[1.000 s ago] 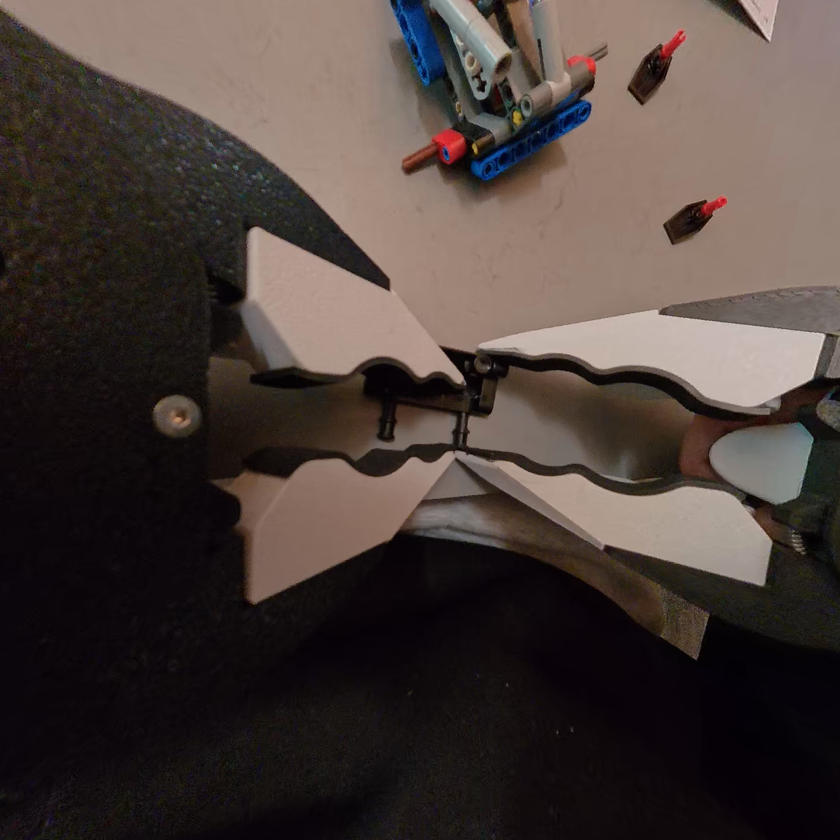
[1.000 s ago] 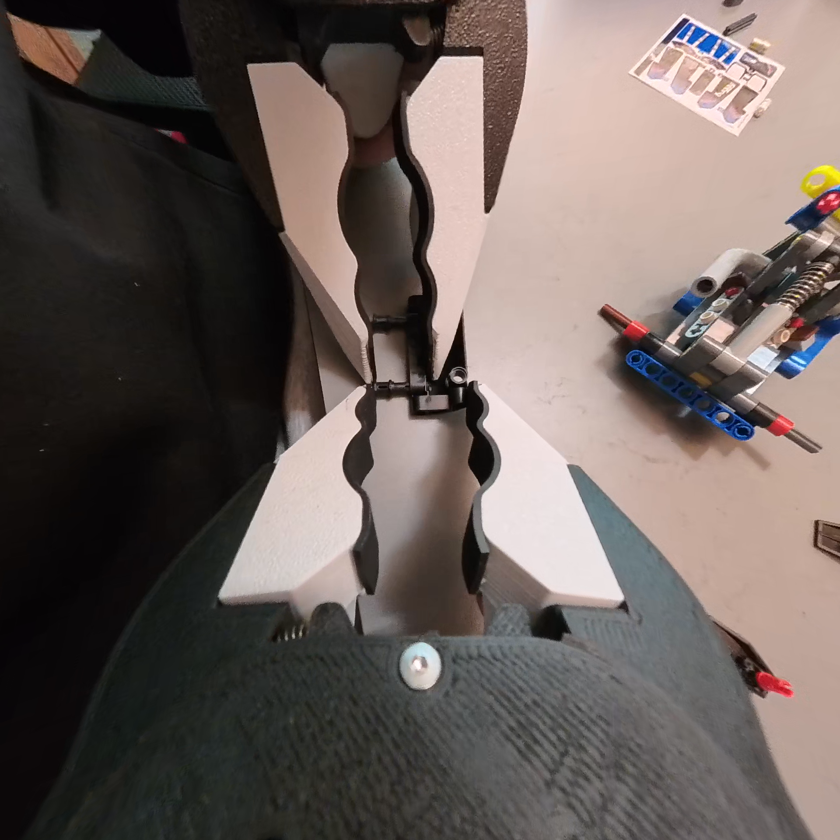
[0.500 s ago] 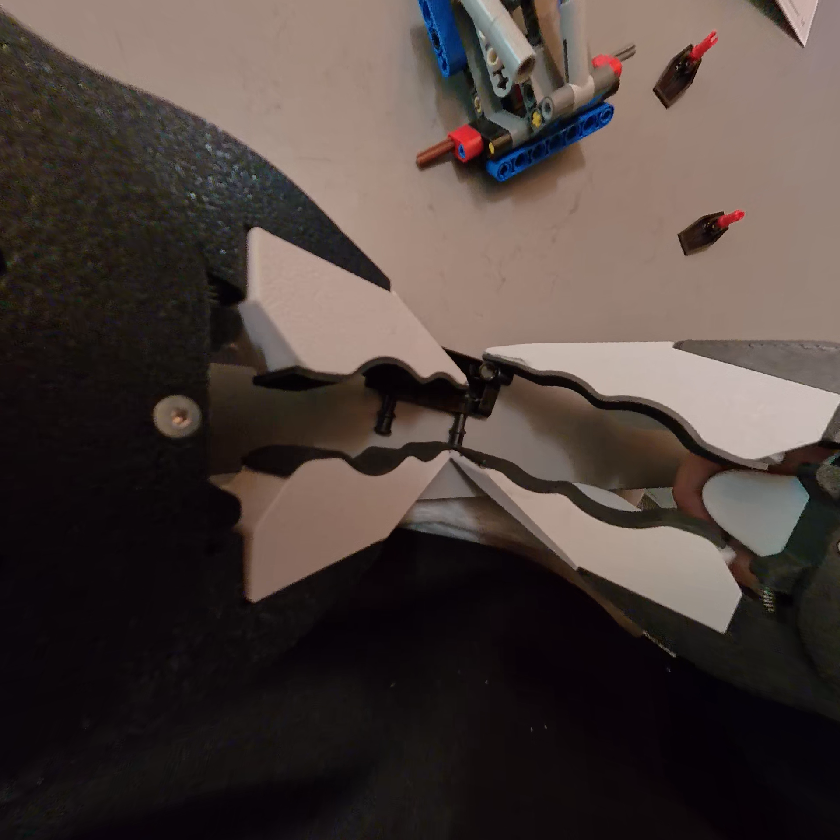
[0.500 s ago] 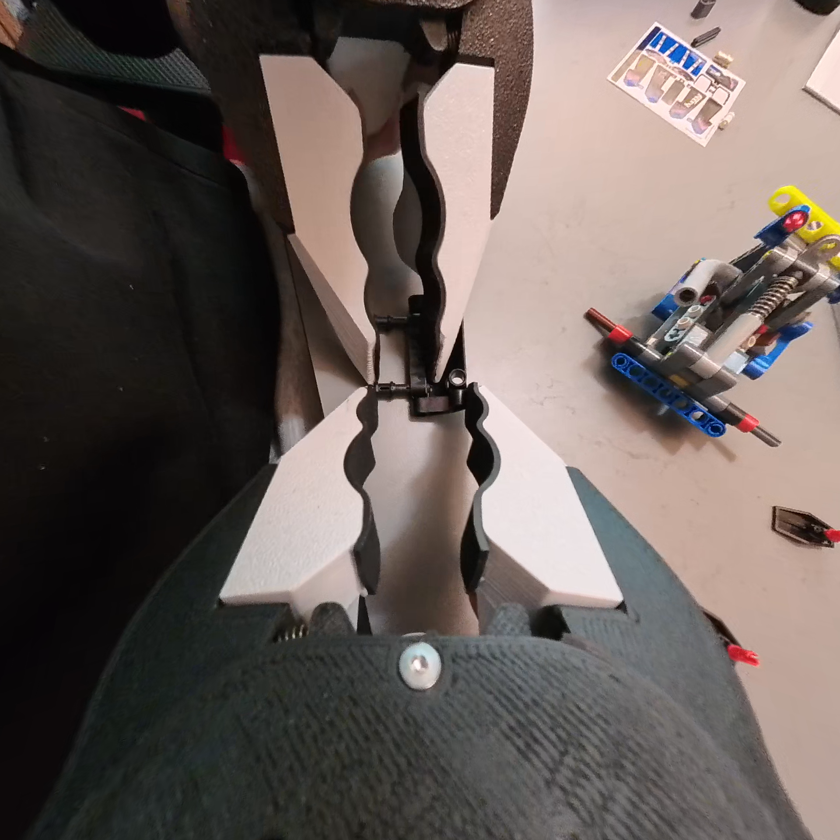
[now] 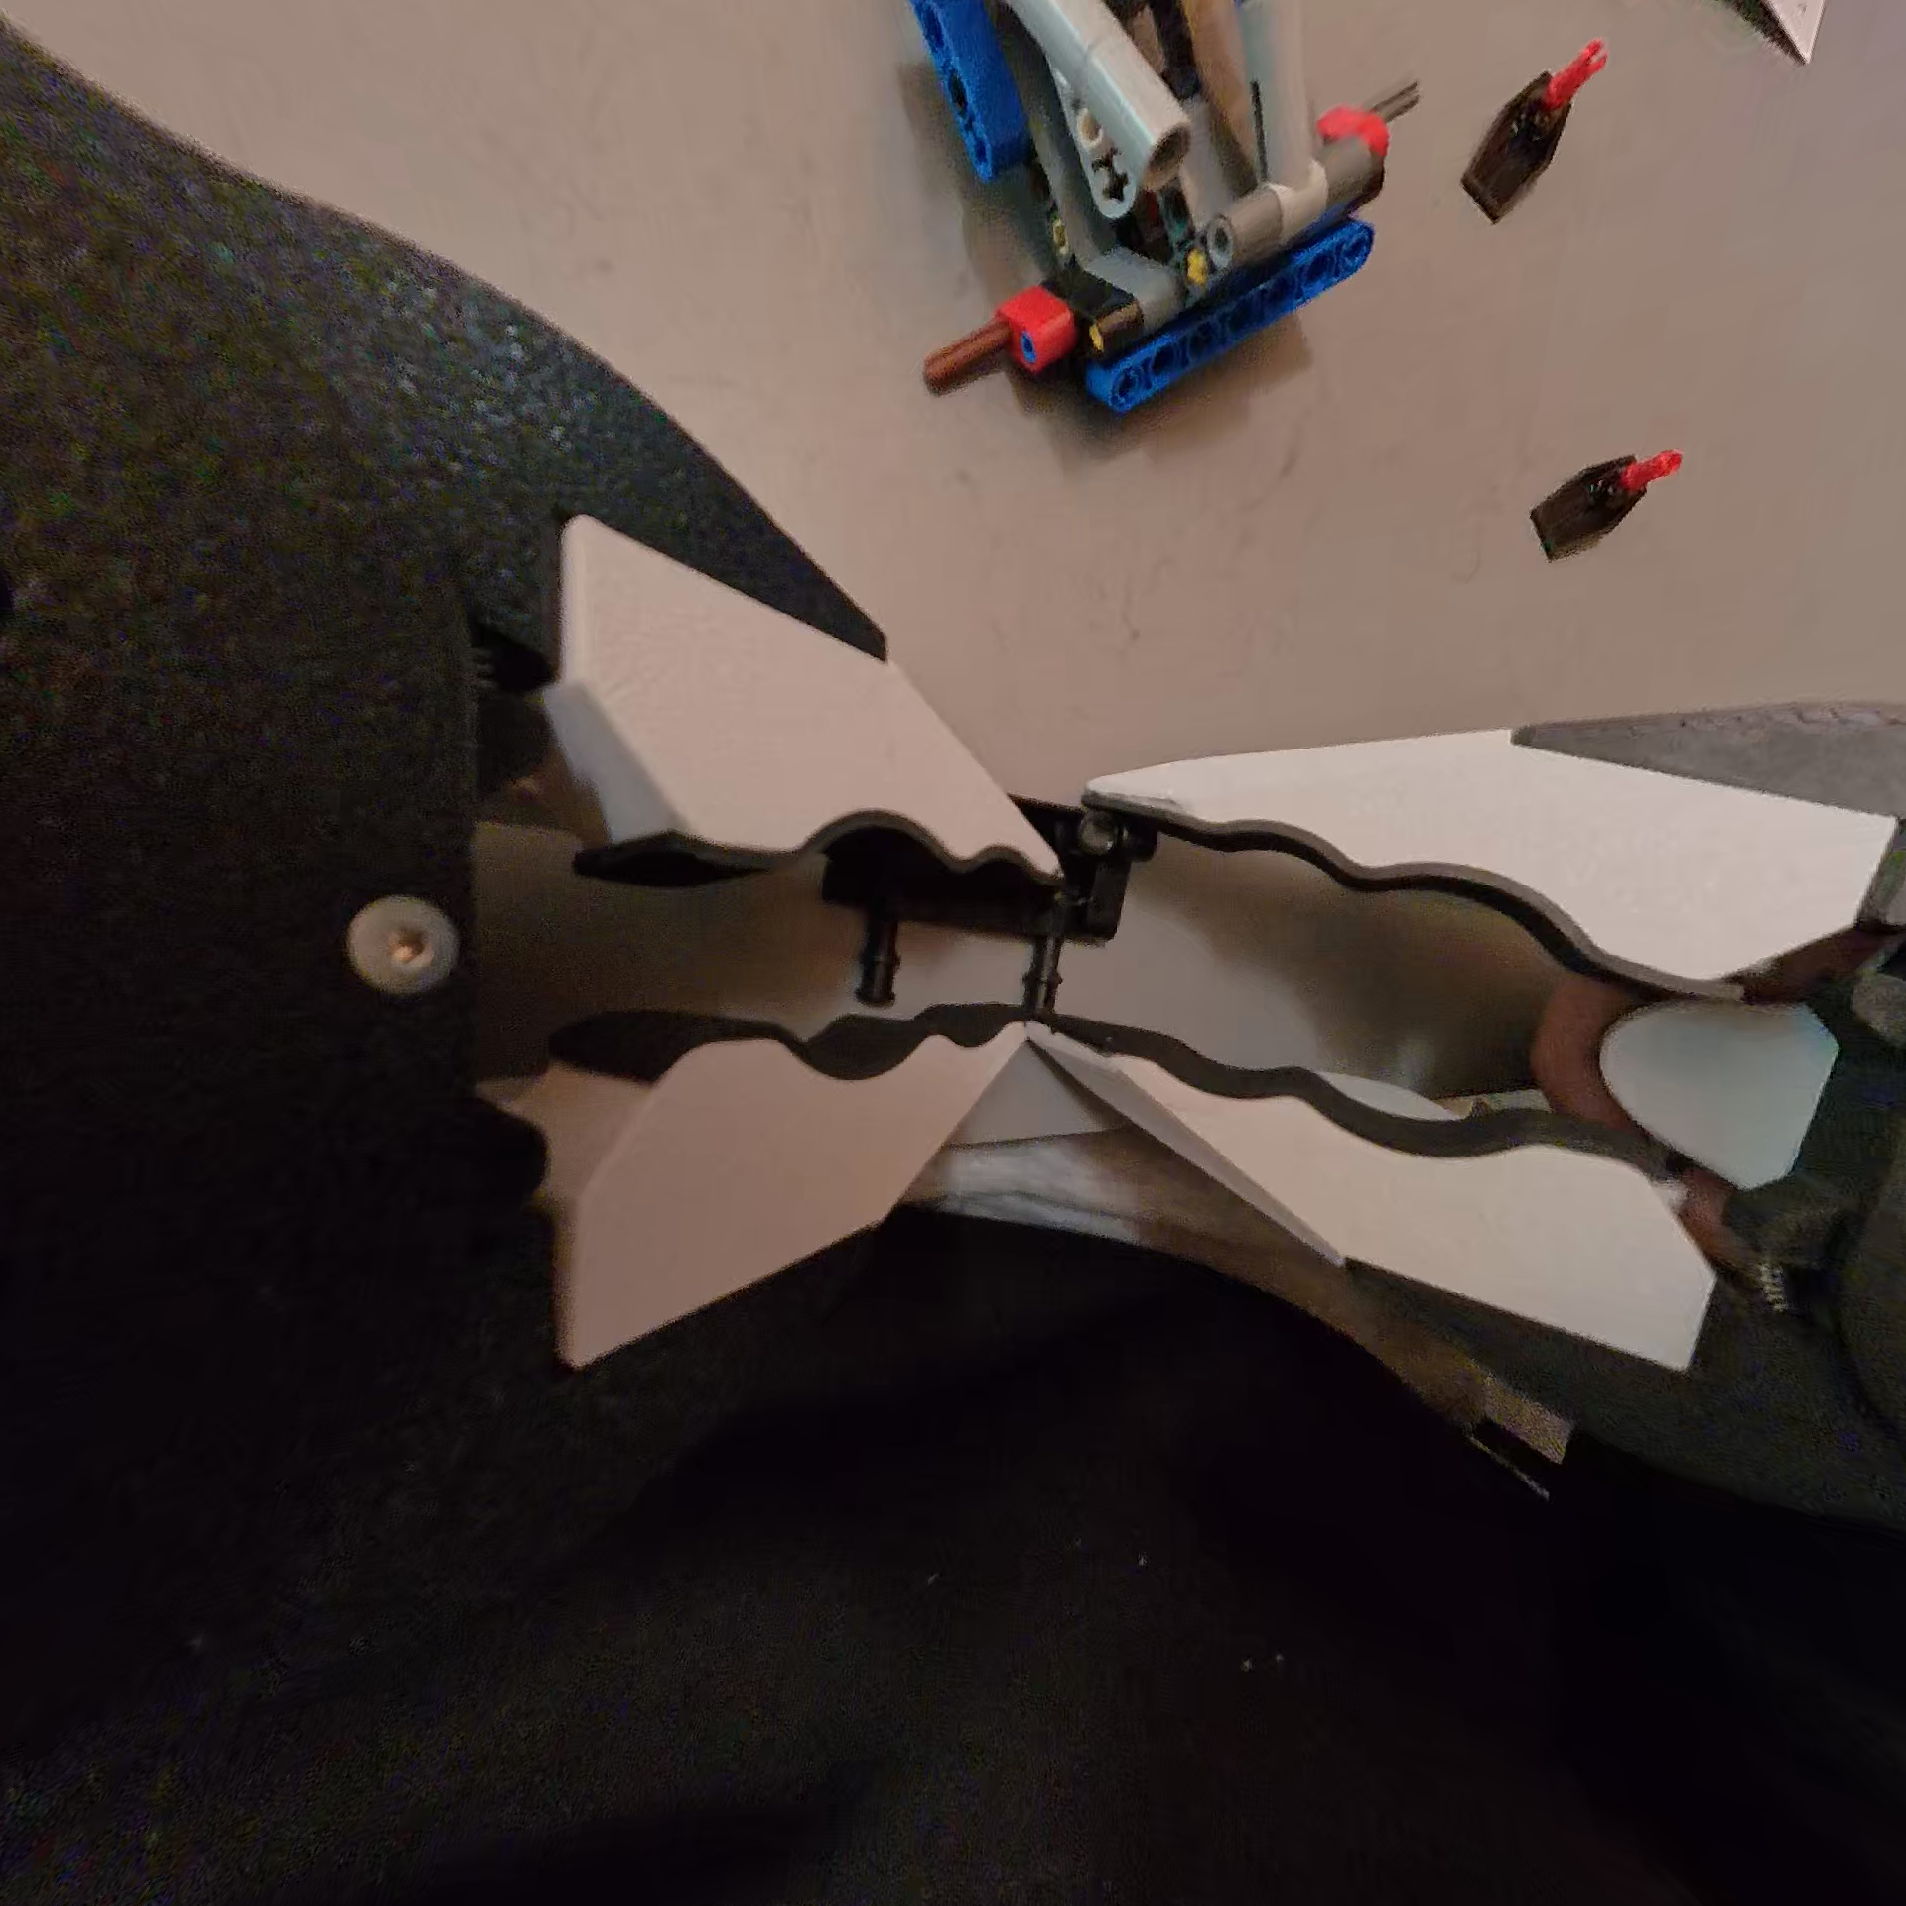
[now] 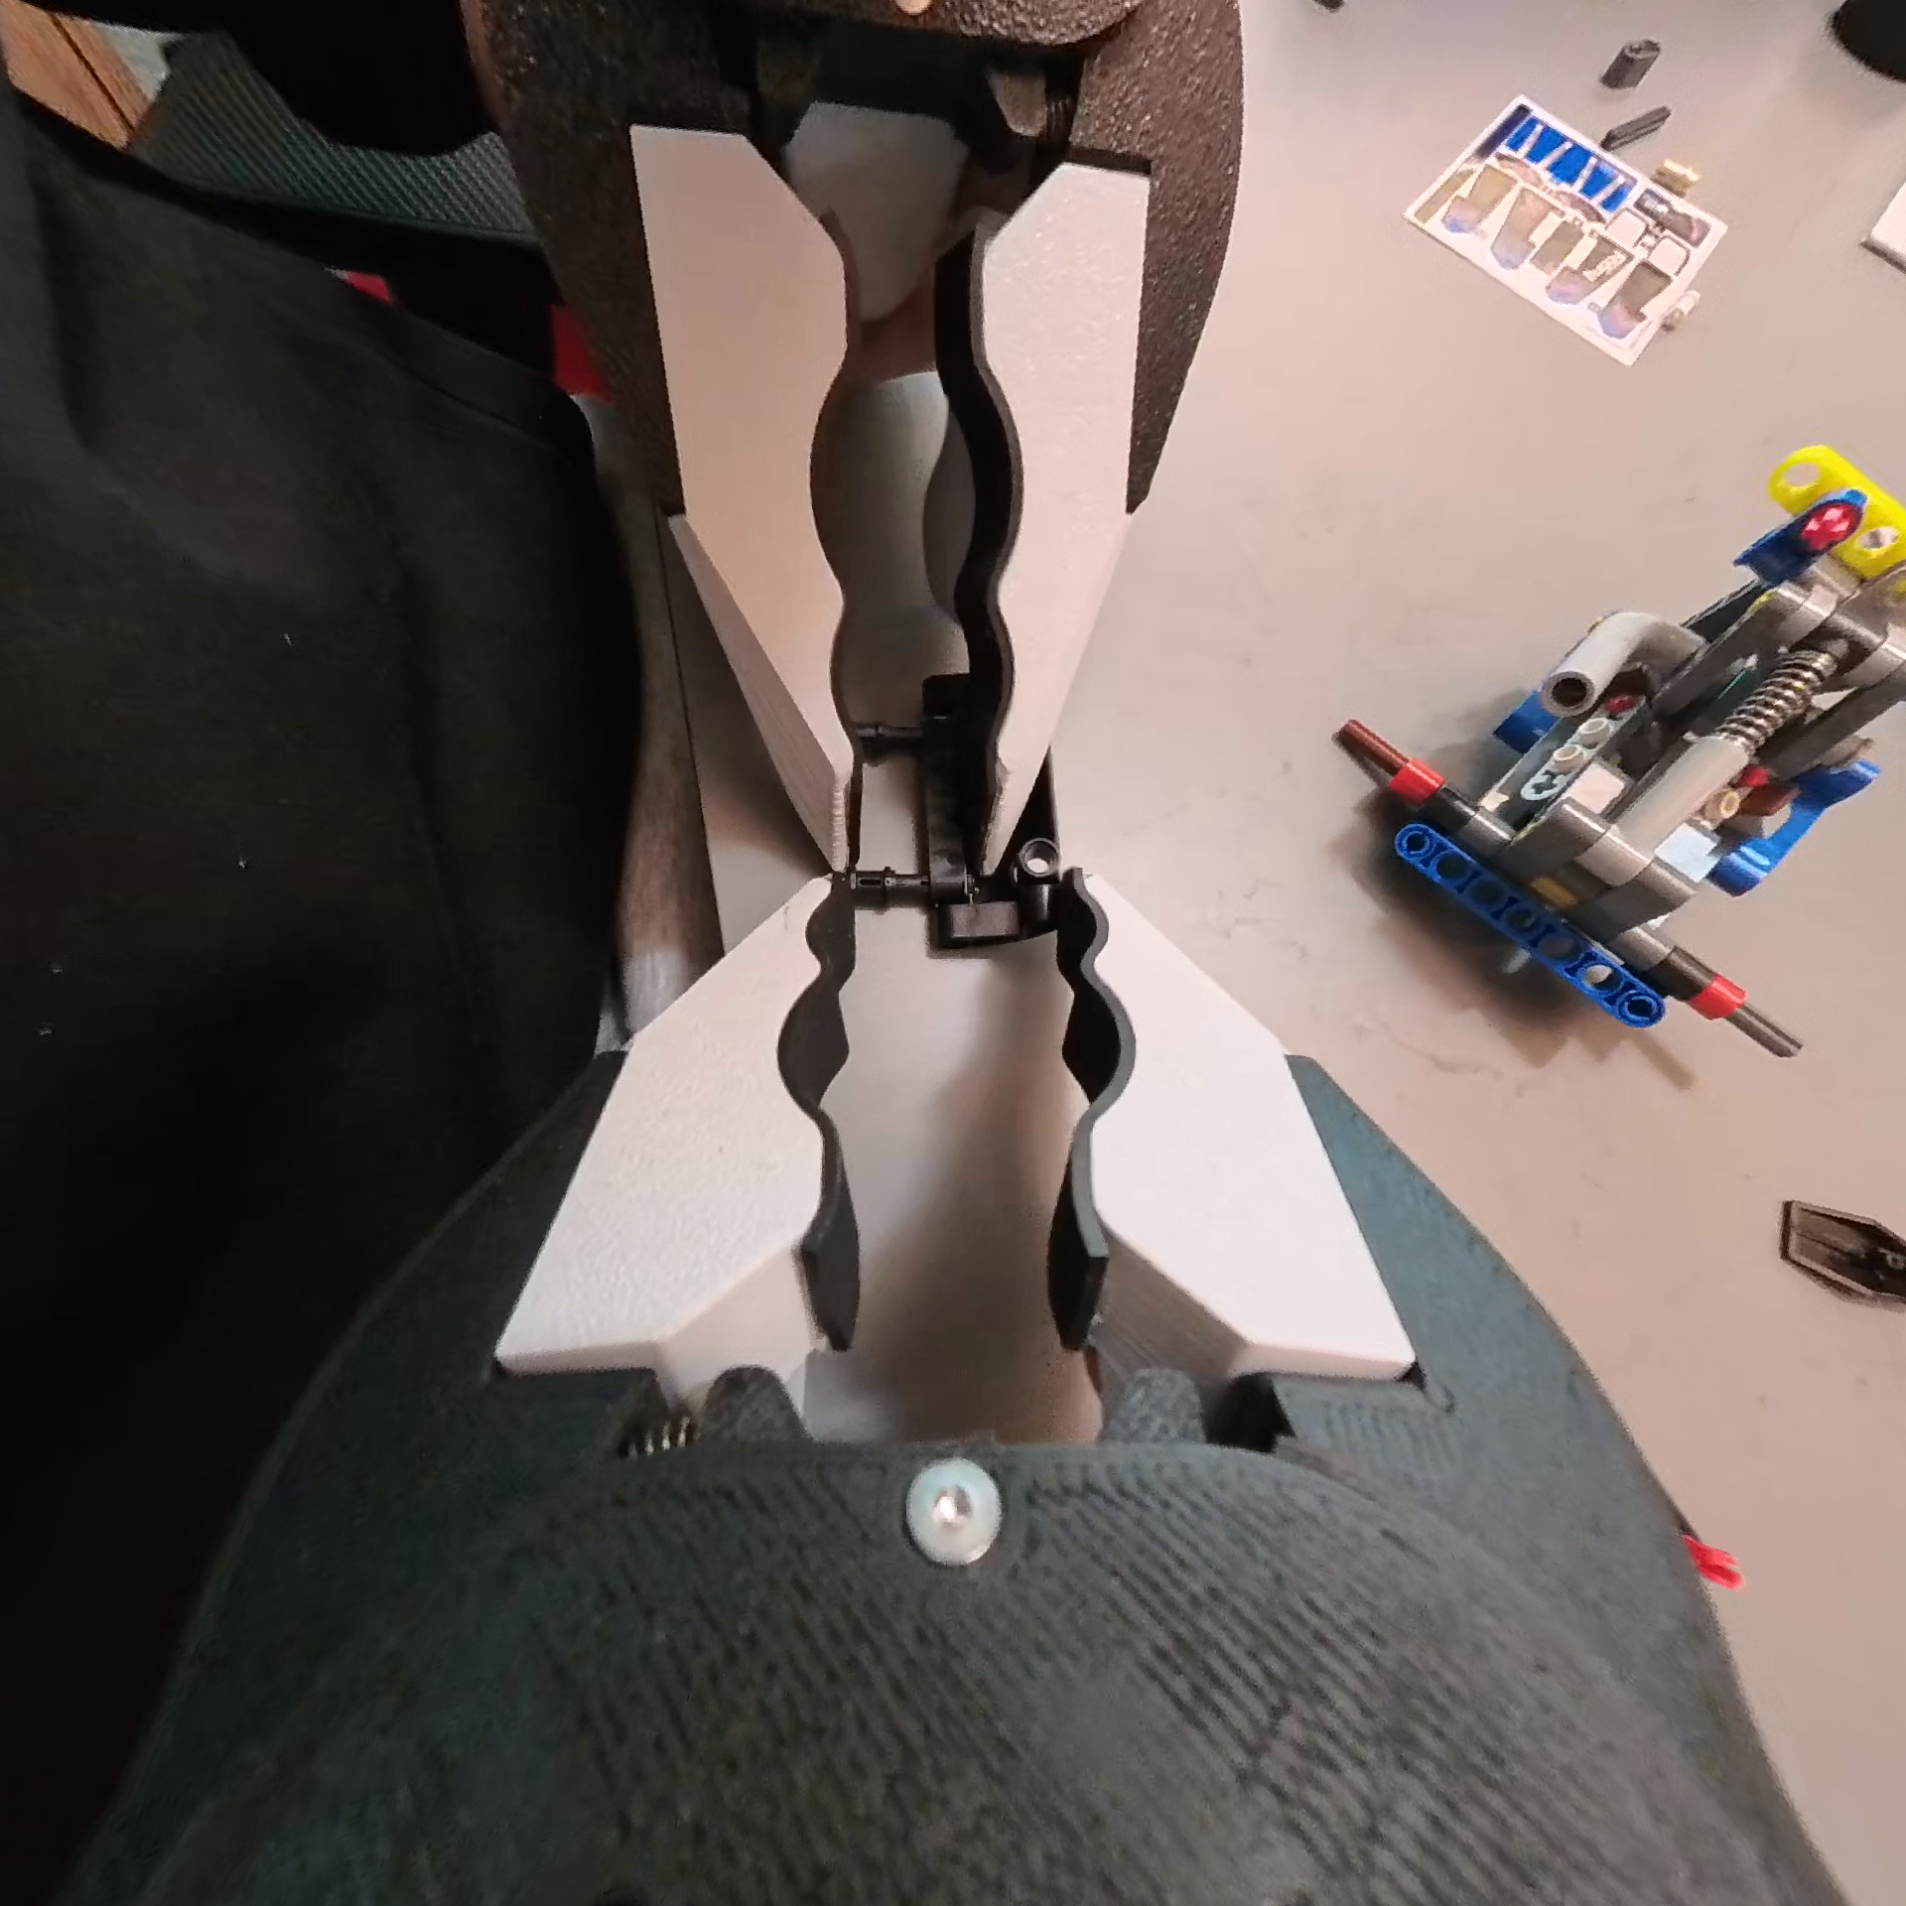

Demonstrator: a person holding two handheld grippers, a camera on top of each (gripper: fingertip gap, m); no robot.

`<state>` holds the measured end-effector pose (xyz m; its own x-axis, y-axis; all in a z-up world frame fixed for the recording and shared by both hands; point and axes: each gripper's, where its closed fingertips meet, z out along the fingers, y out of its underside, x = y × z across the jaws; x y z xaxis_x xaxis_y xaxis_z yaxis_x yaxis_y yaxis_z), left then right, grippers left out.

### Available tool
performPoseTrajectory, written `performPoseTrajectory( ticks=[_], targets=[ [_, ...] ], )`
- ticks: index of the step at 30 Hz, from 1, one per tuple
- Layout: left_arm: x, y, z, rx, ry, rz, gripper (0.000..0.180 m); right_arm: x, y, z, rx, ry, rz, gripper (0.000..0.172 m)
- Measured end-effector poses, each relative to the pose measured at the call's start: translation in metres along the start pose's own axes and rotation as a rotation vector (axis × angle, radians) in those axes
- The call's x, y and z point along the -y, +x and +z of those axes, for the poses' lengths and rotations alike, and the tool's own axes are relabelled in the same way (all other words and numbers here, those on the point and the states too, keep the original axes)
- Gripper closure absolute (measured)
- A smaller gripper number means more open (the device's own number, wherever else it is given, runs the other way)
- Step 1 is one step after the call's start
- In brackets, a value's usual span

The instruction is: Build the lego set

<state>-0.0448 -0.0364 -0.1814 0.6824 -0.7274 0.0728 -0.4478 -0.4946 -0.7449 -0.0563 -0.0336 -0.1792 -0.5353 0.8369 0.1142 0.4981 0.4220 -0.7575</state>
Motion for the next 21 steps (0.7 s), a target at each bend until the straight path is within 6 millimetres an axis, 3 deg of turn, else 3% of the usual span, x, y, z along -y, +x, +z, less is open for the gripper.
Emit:
performPoseTrajectory(
  ticks=[9, 15, 21],
  targets=[
    [-0.0011, -0.0038, -0.0010, 0.019, 0.000, 0.062, 0.162, 0.0003, 0.0035, 0.0015, 0.007, 0.008, -0.053, 0.132],
    [-0.0009, -0.0040, -0.0015, -0.012, 0.010, -0.020, 0.162, -0.0004, 0.0034, 0.0017, 0.005, 0.003, -0.027, 0.133],
    [-0.0008, -0.0046, -0.0011, -0.039, 0.000, 0.008, 0.162, 0.0004, 0.0033, 0.0021, 0.013, 0.003, -0.035, 0.133]
  ],
)
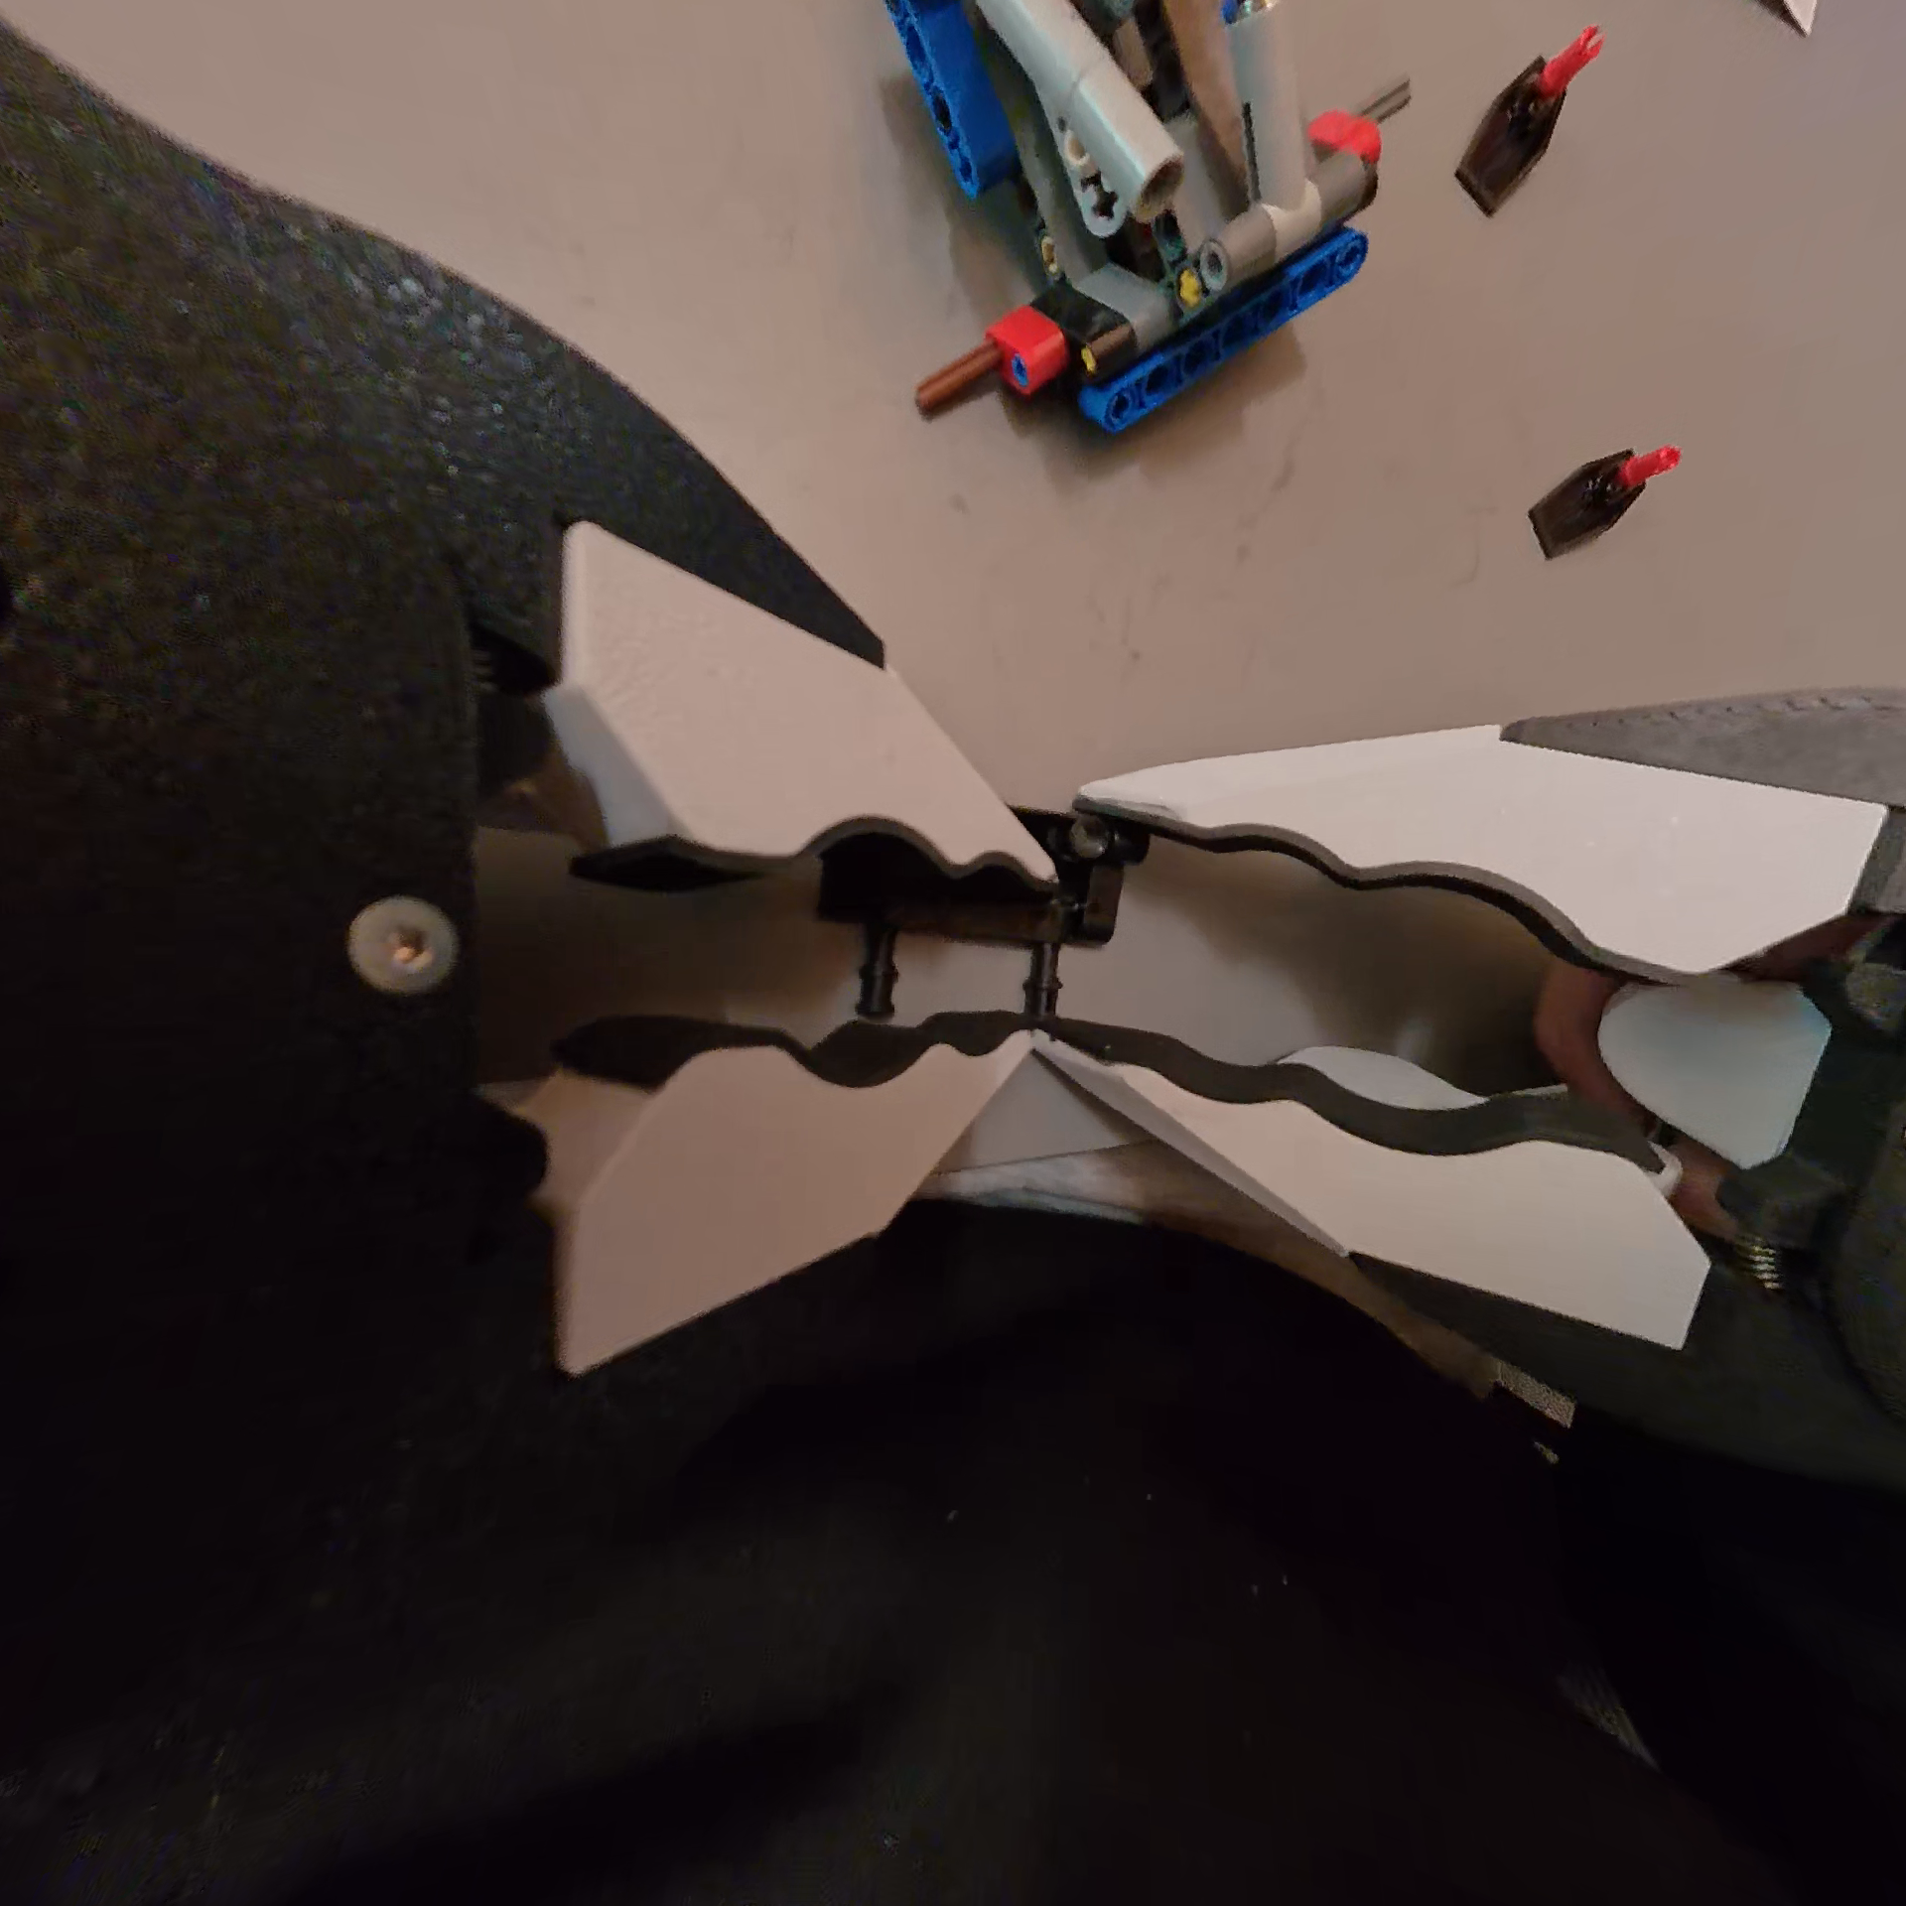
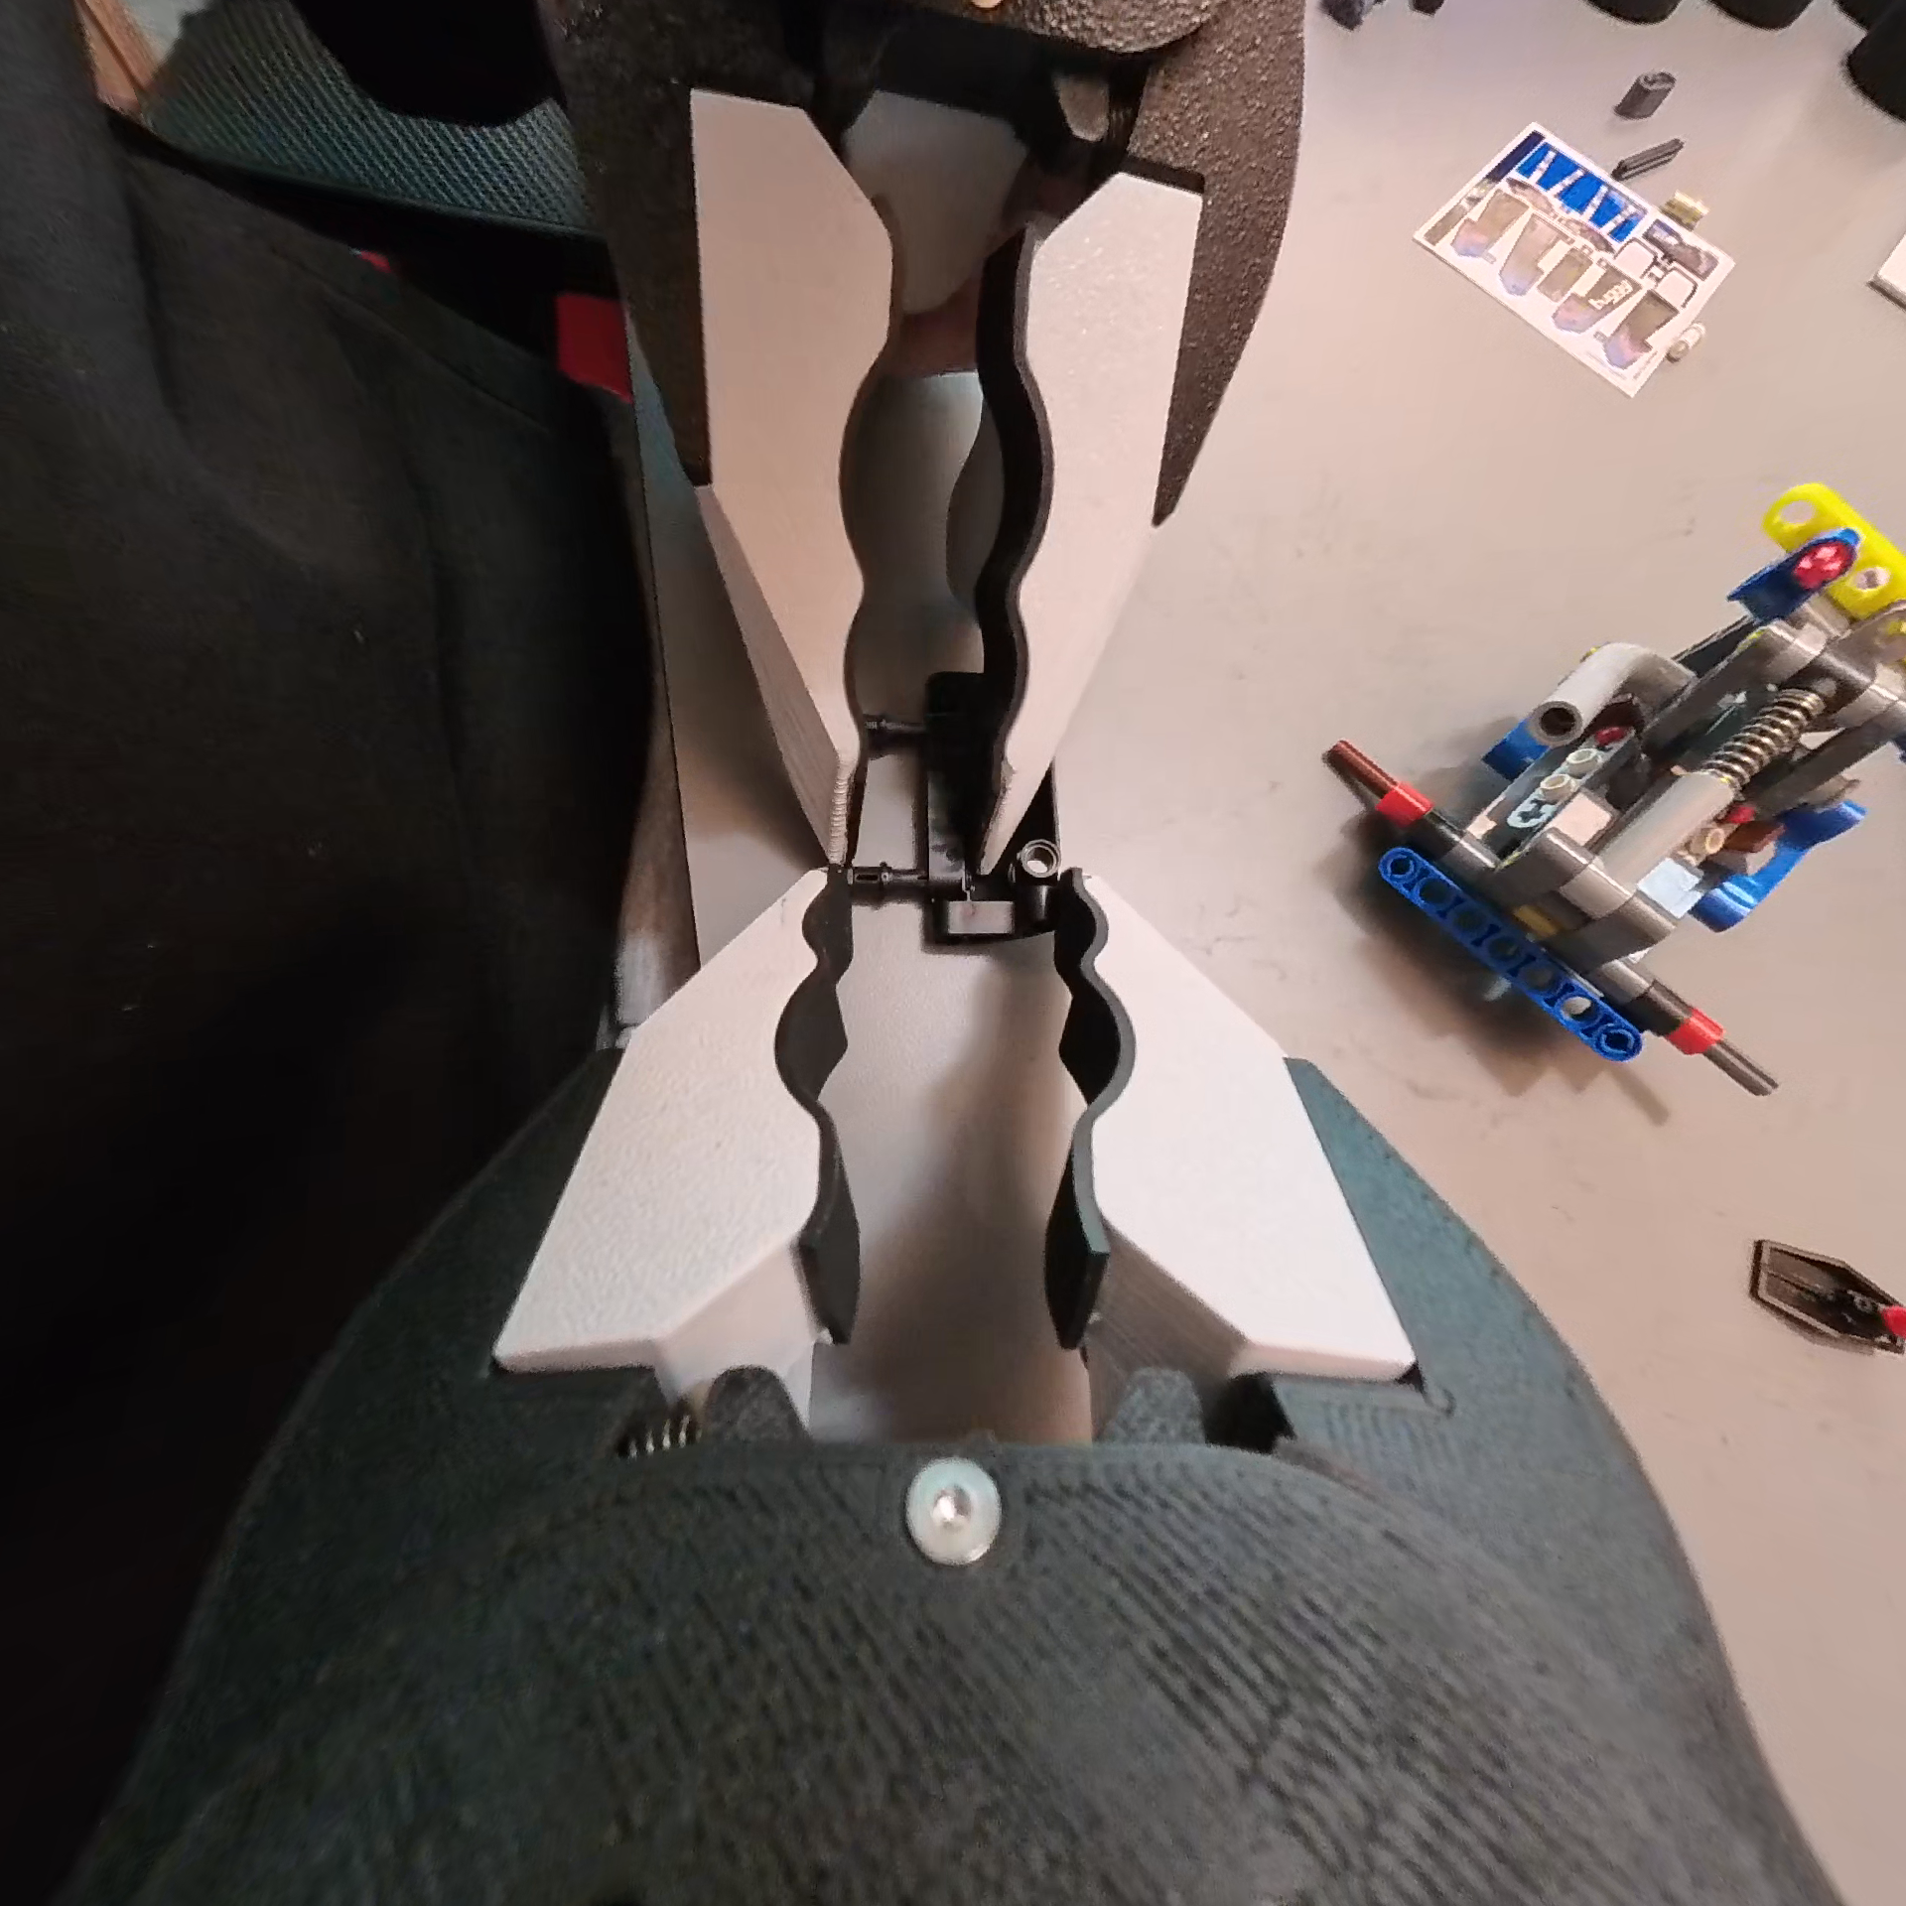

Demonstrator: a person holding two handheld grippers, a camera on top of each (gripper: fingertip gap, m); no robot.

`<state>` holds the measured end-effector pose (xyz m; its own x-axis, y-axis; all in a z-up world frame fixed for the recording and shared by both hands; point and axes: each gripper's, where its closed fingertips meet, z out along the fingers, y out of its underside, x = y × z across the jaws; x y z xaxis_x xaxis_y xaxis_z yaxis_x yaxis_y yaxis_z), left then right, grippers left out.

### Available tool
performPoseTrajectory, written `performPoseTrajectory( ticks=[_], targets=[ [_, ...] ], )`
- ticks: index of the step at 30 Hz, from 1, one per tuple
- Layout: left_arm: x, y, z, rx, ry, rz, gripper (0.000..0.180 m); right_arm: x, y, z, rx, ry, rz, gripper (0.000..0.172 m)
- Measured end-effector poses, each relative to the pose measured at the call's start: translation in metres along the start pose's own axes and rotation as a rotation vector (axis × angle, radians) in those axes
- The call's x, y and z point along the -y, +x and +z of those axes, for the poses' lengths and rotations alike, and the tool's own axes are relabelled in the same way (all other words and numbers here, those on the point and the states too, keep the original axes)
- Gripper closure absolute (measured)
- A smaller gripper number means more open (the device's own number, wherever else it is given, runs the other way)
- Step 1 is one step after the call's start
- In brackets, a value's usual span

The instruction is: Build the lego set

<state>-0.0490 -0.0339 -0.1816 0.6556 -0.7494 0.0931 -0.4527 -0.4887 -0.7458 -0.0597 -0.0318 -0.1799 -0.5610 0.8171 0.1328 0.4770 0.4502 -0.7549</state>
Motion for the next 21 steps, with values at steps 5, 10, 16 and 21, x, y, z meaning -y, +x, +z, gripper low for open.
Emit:
performPoseTrajectory(
  ticks=[5, 10, 16, 21],
  targets=[
    [0.0003, 0.0000, 0.0001, -0.018, -0.005, 0.074, 0.163, 0.0007, 0.0001, 0.0001, 0.003, 0.004, -0.032, 0.133],
    [0.0001, -0.0002, 0.0001, -0.020, -0.006, 0.098, 0.163, 0.0013, 0.0000, 0.0005, 0.014, 0.006, -0.046, 0.134],
    [-0.0014, -0.0002, -0.0011, -0.017, 0.004, 0.095, 0.162, 0.0013, 0.0011, 0.0014, 0.001, 0.001, 0.009, 0.133],
    [-0.0030, -0.0072, -0.0038, 0.044, 0.003, 0.181, 0.157, 0.0002, 0.0028, 0.0010, -0.040, -0.013, 0.112, 0.131]
  ],
)
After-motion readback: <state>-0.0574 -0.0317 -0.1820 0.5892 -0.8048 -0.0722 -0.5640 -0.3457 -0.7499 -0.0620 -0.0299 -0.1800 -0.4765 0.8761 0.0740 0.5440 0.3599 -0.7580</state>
